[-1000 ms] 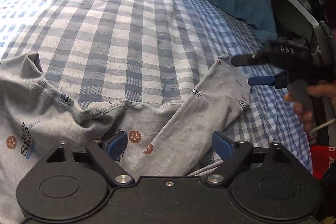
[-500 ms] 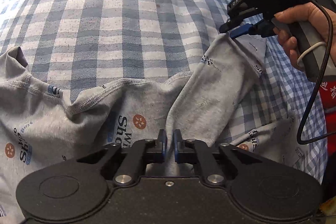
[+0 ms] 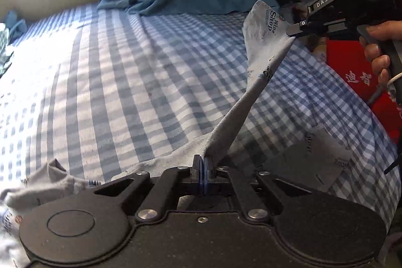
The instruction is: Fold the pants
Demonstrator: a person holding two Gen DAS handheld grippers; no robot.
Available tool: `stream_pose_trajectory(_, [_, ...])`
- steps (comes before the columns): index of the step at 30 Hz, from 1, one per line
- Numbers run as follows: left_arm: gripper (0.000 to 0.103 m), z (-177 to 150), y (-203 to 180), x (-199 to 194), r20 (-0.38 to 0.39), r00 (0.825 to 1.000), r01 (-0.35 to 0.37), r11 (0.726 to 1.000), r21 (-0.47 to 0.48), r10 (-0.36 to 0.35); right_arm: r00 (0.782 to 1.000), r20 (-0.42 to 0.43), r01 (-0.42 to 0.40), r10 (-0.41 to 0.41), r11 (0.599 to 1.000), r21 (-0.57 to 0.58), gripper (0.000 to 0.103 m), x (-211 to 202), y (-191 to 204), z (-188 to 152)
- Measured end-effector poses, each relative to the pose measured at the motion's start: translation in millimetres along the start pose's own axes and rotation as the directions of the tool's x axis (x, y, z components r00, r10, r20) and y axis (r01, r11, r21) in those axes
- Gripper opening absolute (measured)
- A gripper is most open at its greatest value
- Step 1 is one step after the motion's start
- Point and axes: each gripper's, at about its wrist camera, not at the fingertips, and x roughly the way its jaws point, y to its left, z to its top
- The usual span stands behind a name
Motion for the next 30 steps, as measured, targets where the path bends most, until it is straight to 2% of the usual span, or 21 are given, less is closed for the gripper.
stream_pose_trajectory(3, [0.0, -8.7, -21.4, -14.5, 0.012, 1.0, 0.008, 0.993, 0.121, -0.009, 0.999, 0.034, 0.019, -0.02, 0.999, 0.044, 0.0, -41.9, -26.6, -30.4])
stream_pose_trajectory(5, [0.0, -21.6, -37.9, -15.3, -0.01, 1.0, 0.013, 0.98, 0.198, -0.012, 0.999, 0.01, 0.046, -0.047, 0.995, 0.09, 0.0, -52.9, -48.3, -59.7])
stream_pose_trajectory(9, [0.0, -54.3, -57.4, 1.8, -0.113, 0.993, 0.056, 0.96, 0.274, -0.026, 0.995, -0.075, 0.091, -0.072, 0.953, 0.289, 0.0, -49.7, -106.1, -121.3])
stream_pose_trajectory(13, [0.0, -82.3, -69.4, 18.0, -0.208, 0.978, 0.094, 0.934, 0.345, -0.021, 0.991, -0.105, 0.11, -0.077, 0.926, 0.362, 0.001, -37.3, -134.7, -162.8])
stream_pose_trajectory(16, [0.002, -86.2, -74.2, 21.9, -0.254, 0.967, 0.122, 0.919, 0.375, -0.024, 0.993, -0.103, 0.098, -0.062, 0.913, 0.396, 0.001, -38.8, -145.5, -179.5])
stream_pose_trajectory(18, [0.016, -80.1, -71.5, 23.1, -0.297, 0.953, 0.166, 0.925, 0.342, -0.061, 0.995, -0.093, 0.077, -0.041, 0.899, 0.431, 0.008, -44.5, -151.4, -190.2])
stream_pose_trajectory(20, [0.038, -67.8, -67.5, 23.8, -0.307, 0.946, 0.201, 0.932, 0.3, -0.105, 0.997, -0.08, 0.049, -0.012, 0.879, 0.473, 0.017, -48.6, -159.6, -200.7])
stream_pose_trajectory(21, [0.042, -59.3, -66.4, 25.7, -0.304, 0.944, 0.218, 0.932, 0.288, -0.127, 0.998, -0.069, 0.031, 0.004, 0.869, 0.494, 0.028, -48.3, -164.2, -202.9])
stream_pose_trajectory(22, [0.05, -48.4, -65.9, 29.2, -0.296, 0.944, 0.234, 0.931, 0.281, -0.148, 0.998, -0.052, 0.011, 0.018, 0.858, 0.514, 0.036, -49.5, -167.6, -205.2])
stream_pose_trajectory(23, [0.059, -37.9, -66.3, 32.9, -0.285, 0.944, 0.247, 0.929, 0.277, -0.166, 0.999, -0.033, -0.008, 0.031, 0.846, 0.532, 0.05, -50.3, -171.2, -206.8])
stream_pose_trajectory(24, [0.063, -24.0, -68.8, 39.7, -0.267, 0.945, 0.263, 0.926, 0.27, -0.19, 0.999, -0.017, -0.026, 0.042, 0.834, 0.551, 0.059, -50.8, -174.7, -208.0])
stream_pose_trajectory(25, [0.068, -10.7, -72.6, 47.1, -0.251, 0.945, 0.277, 0.924, 0.266, -0.211, 0.998, -0.001, -0.046, 0.057, 0.816, 0.576, 0.061, -50.0, -179.6, -208.6])
stream_pose_trajectory(27, [0.069, 15.7, -83.8, 63.5, -0.228, 0.94, 0.309, 0.914, 0.262, -0.253, 0.997, 0.024, -0.07, 0.071, 0.781, 0.62, 0.065, -50.3, -187.3, -211.0])
stream_pose_trajectory(29, [0.07, 47.0, -103.0, 85.0, -0.197, 0.928, 0.359, 0.896, 0.262, -0.315, 0.996, 0.05, -0.093, 0.08, 0.735, 0.672, 0.069, -49.1, -196.8, -213.6])
stream_pose_trajectory(30, [0.071, 63.0, -114.6, 97.4, -0.189, 0.915, 0.397, 0.88, 0.261, -0.357, 0.994, 0.063, -0.105, 0.085, 0.709, 0.697, 0.07, -48.0, -201.8, -215.1])
